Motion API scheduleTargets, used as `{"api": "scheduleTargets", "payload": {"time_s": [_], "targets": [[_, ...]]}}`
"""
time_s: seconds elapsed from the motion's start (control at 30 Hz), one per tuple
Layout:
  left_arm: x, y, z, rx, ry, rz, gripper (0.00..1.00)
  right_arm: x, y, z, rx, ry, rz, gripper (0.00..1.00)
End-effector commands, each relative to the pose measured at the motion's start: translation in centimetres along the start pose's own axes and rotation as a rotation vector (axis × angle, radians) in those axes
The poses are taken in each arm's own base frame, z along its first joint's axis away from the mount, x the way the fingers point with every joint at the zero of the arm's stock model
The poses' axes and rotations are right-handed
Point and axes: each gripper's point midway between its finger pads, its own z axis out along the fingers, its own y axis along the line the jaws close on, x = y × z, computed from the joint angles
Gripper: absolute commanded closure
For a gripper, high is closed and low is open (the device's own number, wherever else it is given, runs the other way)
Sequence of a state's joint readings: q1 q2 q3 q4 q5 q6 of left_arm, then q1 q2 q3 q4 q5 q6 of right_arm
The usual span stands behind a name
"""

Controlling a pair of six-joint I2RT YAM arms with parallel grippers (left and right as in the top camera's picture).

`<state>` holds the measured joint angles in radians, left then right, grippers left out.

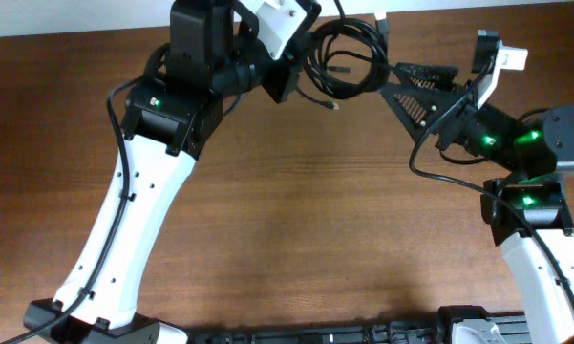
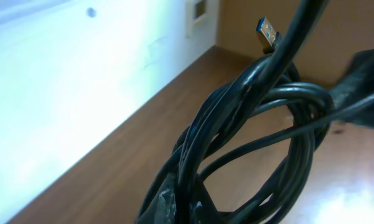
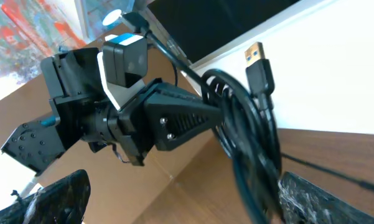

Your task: Untangle cables

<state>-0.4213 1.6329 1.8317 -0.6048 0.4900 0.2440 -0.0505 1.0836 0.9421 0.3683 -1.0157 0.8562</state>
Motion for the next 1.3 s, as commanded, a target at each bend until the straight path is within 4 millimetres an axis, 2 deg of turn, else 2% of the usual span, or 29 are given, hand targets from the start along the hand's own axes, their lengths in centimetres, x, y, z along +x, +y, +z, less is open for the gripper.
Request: {"api": "scheduleTargets", "payload": {"time_s": [0.0,0.17,0.23,0.33,0.4,0.5,0.53,0.67,0.77,0.83,0.9,0.97,1.0,1.07,1.13,1.27], "targets": [[-0.7,2.2,-1.0,-0.134,0.000,0.056,1.00,-0.1,0.4,-0.1,0.003,0.008,0.000,0.04],[-0.8,2.8,-1.0,-0.165,0.008,0.150,1.00,3.7,-2.7,-0.5,0.120,0.114,0.308,0.04],[-0.8,2.8,-1.0,-0.165,0.012,0.221,1.00,5.1,-2.1,-0.6,0.091,0.180,0.383,0.03],[-0.9,2.8,-1.1,-0.166,0.015,0.273,1.00,6.0,-0.4,-0.8,0.009,0.254,0.442,0.03],[-0.7,2.7,-1.0,-0.163,0.025,0.325,1.00,5.9,0.5,-0.9,-0.035,0.274,0.420,0.03],[0.1,2.6,-1.0,-0.146,0.071,0.498,1.00,4.8,3.5,-1.0,-0.174,0.290,0.219,0.04],[0.3,2.8,-1.1,-0.159,0.087,0.544,1.00,4.2,5.0,-1.2,-0.234,0.291,0.110,0.04],[0.8,5.0,-1.6,-0.273,0.155,0.560,1.00,3.1,7.1,-1.5,-0.295,0.264,-0.008,0.01],[0.8,5.0,-1.6,-0.274,0.155,0.560,1.00,3.0,7.2,-1.5,-0.295,0.264,-0.005,0.01],[0.5,5.1,-1.6,-0.285,0.140,0.540,1.00,2.7,6.9,-1.3,-0.277,0.251,0.055,0.00],[-0.5,5.3,-1.7,-0.306,0.097,0.487,1.00,2.4,6.4,-1.1,-0.252,0.247,0.165,0.00],[-1.8,6.1,-2.0,-0.362,0.044,0.435,1.00,2.5,5.2,-0.7,-0.205,0.255,0.347,0.00],[-2.6,6.3,-2.1,-0.379,0.013,0.410,1.00,2.9,4.0,-0.5,-0.165,0.262,0.455,0.00],[-4.5,6.4,-2.3,-0.393,-0.079,0.354,1.00,3.7,2.7,-0.3,-0.125,0.279,0.556,0.01],[-5.5,5.3,-2.1,-0.337,-0.134,0.367,1.00,4.1,2.5,-0.3,-0.129,0.303,0.571,0.01],[-5.2,5.7,-2.1,-0.352,-0.116,0.358,1.00,3.5,3.7,-0.4,-0.177,0.303,0.467,0.01]]}}
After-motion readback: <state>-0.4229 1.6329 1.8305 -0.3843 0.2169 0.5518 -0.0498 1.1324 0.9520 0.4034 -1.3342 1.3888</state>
